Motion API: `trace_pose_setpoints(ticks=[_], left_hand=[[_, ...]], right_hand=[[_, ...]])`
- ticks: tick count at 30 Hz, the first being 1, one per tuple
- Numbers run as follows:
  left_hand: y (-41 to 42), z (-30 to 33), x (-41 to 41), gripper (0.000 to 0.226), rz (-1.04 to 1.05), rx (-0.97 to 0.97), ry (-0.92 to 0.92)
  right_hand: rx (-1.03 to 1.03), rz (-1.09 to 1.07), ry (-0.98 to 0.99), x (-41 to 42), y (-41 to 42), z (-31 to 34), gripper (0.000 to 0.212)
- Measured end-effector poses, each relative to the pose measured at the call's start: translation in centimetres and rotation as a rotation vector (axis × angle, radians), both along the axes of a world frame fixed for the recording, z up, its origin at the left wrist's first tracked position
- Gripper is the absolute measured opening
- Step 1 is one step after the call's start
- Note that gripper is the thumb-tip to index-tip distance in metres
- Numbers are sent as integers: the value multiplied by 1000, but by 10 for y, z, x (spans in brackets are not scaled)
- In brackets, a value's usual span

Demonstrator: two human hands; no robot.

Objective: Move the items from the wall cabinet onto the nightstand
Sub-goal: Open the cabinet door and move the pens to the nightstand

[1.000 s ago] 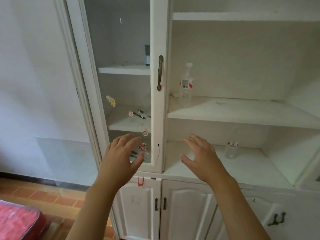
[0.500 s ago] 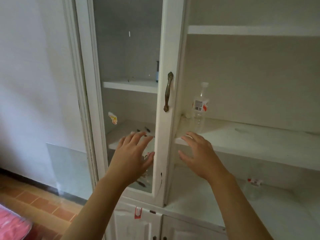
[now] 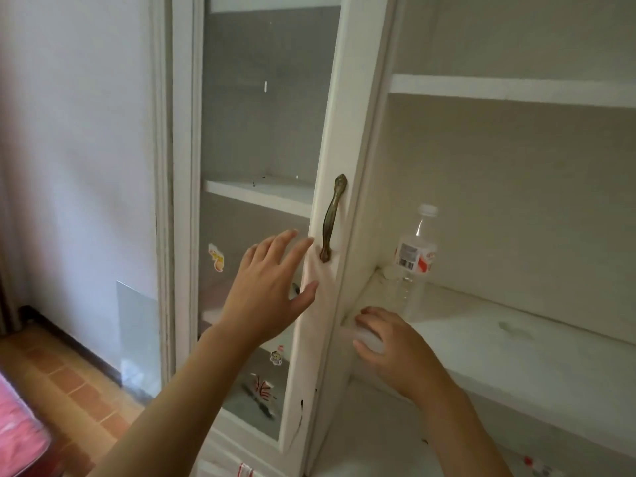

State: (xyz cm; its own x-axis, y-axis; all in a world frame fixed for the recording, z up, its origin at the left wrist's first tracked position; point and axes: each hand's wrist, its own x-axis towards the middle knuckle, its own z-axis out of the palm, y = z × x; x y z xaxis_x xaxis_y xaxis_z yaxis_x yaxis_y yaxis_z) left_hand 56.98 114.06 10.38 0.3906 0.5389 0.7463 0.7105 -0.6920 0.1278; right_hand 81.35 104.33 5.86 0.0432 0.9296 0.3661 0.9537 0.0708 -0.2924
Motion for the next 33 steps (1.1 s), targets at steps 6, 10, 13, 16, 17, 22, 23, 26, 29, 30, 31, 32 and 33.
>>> trace_pose_setpoints(ticks=[6, 10, 13, 16, 17, 22, 23, 26, 29, 30, 31, 32, 33], left_hand=[[4, 5, 20, 66, 5, 23, -88], [12, 13, 27, 68, -11, 72, -166], [18, 18, 30, 75, -22, 79, -185], [23, 23, 34, 76, -32, 112, -219], [25, 25, 36, 76, -40, 129, -232], [34, 41, 39, 77, -73, 182, -259], [36, 44, 39, 78, -75, 191, -255], [40, 45, 40, 79, -89, 213, -265], [42, 43, 42, 78, -86, 232, -277], [42, 43, 42, 78, -81, 239, -280], [43, 43, 42, 77, -77, 246, -282], [43, 43, 41, 77, -75, 253, -285], [43, 43, 41, 77, -75, 259, -290]], right_hand=[[15, 56, 15, 15, 12, 1, 42], [21, 85, 25, 23, 21, 3, 40], [34, 90, 33, 24, 24, 2, 40], [37, 88, 42, 24, 25, 2, 37], [37, 85, 46, 24, 25, 2, 37], [35, 46, 91, 25, 25, -1, 42], [37, 41, 93, 25, 25, -2, 43], [37, 25, 100, 24, 26, -1, 44], [31, 8, 113, 21, 24, 1, 40], [27, 4, 118, 20, 23, 1, 39], [22, 2, 122, 19, 22, 2, 38], [18, 0, 126, 19, 20, 2, 39], [14, -4, 131, 19, 19, 3, 39]])
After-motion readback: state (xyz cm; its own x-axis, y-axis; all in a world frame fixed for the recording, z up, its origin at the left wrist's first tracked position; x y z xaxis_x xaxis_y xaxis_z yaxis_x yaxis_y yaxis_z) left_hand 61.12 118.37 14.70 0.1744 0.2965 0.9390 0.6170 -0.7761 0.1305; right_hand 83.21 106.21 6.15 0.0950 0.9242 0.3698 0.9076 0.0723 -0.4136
